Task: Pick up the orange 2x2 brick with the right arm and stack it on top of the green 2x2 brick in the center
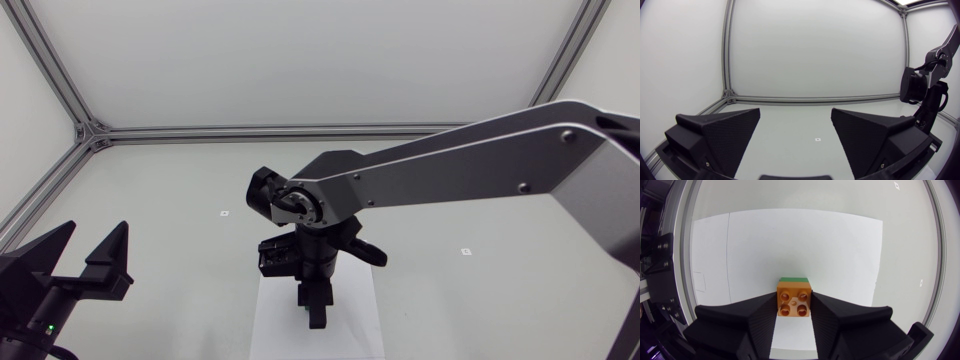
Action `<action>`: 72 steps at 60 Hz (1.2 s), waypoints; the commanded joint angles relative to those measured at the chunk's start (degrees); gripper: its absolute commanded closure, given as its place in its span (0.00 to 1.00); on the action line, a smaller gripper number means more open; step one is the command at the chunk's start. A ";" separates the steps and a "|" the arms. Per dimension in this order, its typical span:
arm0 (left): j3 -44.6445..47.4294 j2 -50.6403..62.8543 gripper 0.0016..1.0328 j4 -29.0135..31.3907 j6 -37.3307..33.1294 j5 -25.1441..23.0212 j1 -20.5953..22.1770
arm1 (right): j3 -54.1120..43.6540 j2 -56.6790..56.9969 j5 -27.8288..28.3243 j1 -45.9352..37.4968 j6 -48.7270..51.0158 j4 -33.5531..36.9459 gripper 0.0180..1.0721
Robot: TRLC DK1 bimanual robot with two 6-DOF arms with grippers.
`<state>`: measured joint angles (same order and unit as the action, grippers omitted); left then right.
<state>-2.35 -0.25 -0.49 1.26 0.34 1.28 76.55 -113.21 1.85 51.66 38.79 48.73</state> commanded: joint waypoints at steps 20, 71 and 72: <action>2.35 -0.45 0.04 0.84 -0.73 -0.25 -0.14 | -2.29 -6.76 -2.29 0.02 -1.17 1.28 0.84; 2.35 -0.45 0.04 0.84 -0.73 -0.25 -0.14 | -1.14 -4.57 -1.32 -0.24 -0.73 2.60 0.78; 2.35 -0.45 0.04 0.84 -0.73 -0.25 -0.14 | -1.14 -4.48 -1.41 -0.24 -0.73 2.60 0.76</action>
<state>-2.35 -0.25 -0.49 1.26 0.32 1.30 77.58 -113.54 1.39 51.90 37.71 49.98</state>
